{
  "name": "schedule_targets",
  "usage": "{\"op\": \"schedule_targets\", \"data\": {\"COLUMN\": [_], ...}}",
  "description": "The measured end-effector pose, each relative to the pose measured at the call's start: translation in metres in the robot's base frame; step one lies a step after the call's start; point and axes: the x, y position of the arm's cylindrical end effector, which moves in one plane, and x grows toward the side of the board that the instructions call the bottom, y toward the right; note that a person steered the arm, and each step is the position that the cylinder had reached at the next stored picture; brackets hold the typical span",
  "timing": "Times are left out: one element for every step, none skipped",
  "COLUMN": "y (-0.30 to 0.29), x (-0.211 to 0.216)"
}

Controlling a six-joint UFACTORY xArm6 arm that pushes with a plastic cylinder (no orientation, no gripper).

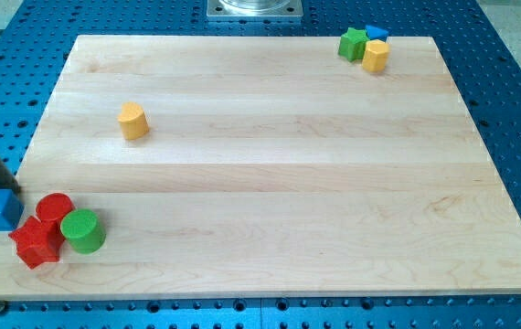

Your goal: Move the cube to the bottom left corner of the board

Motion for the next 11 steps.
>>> {"op": "schedule_targets", "data": {"y": [0.023,0.050,0.010,-0.002,-0.001,0.000,0.006,0.040,0.028,-0.001,-0.002], "x": [0.015,0.011,-0.020,-0.024,-0.017,0.020,0.030,0.031,0.025,0.012,0.015]}}
